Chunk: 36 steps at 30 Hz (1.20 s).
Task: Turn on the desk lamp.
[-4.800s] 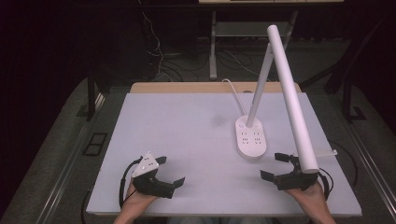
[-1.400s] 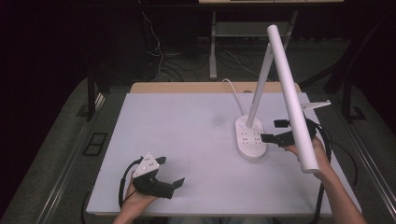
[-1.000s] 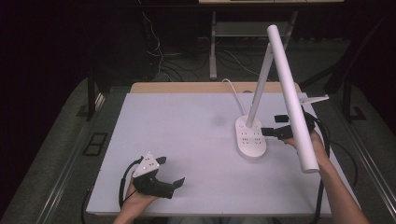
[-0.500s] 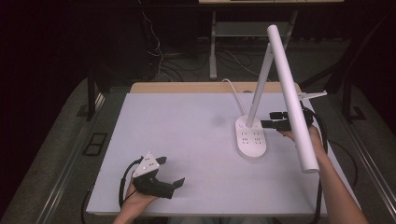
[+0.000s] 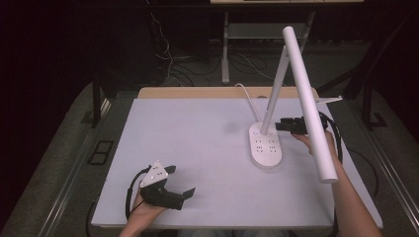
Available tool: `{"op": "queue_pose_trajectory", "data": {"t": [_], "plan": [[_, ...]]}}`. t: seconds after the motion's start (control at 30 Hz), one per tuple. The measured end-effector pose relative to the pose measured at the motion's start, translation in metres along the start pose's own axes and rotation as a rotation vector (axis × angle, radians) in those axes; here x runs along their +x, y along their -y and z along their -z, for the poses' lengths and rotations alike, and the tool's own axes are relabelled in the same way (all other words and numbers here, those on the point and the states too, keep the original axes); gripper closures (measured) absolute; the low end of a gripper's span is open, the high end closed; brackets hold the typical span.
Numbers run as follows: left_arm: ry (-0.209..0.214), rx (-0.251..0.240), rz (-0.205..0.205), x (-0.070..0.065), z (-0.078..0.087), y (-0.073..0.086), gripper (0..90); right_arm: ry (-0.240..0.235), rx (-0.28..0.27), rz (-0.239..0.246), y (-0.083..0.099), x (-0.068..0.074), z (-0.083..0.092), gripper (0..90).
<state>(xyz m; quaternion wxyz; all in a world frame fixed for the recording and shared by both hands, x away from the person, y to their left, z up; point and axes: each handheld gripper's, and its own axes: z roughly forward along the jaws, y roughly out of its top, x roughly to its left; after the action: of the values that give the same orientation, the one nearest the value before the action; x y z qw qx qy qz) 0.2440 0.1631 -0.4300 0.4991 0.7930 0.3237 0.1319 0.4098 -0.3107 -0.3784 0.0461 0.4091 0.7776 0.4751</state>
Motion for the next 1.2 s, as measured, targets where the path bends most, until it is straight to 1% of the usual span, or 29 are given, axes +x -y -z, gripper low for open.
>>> {"op": "queue_pose_trajectory", "data": {"t": [0.17,0.27,0.4,0.57,0.67,0.77,0.8,0.87,0.93,1.0,1.2], "plan": [[0.004,0.001,-0.007,0.000,-0.001,0.000,0.0,0.000,-0.003,-0.004,0.001,-0.005,-0.006,63.8],[0.005,0.000,-0.005,0.000,-0.001,0.000,0.0,0.000,-0.004,-0.025,0.003,-0.008,-0.008,70.6],[0.003,0.003,-0.008,0.000,-0.001,0.000,0.0,-0.004,-0.014,-0.037,0.003,-0.013,-0.012,79.1],[0.003,0.004,-0.009,0.000,-0.001,0.001,0.0,-0.010,0.002,-0.044,0.004,-0.017,-0.019,87.6],[0.003,0.004,-0.009,0.000,-0.001,0.001,0.0,-0.011,0.017,-0.054,0.005,-0.020,-0.024,88.3],[0.002,0.005,-0.010,0.000,0.000,0.001,0.0,-0.012,0.021,-0.056,0.006,-0.021,-0.028,88.3],[0.002,0.004,-0.009,0.000,0.000,0.001,0.0,-0.011,0.031,-0.071,0.007,-0.023,-0.030,88.3],[0.003,0.004,-0.010,0.000,-0.001,0.001,0.0,-0.009,0.037,-0.077,0.008,-0.025,-0.033,89.5],[0.003,0.004,-0.010,0.000,-0.001,0.001,0.0,-0.007,0.033,-0.069,0.008,-0.027,-0.035,89.5],[0.004,0.004,-0.011,0.000,-0.001,0.001,0.0,-0.009,0.038,-0.078,0.009,-0.029,-0.037,89.5],[0.004,0.007,-0.012,0.000,0.000,0.001,0.0,-0.006,0.053,-0.085,0.013,-0.033,-0.043,89.5]]}}
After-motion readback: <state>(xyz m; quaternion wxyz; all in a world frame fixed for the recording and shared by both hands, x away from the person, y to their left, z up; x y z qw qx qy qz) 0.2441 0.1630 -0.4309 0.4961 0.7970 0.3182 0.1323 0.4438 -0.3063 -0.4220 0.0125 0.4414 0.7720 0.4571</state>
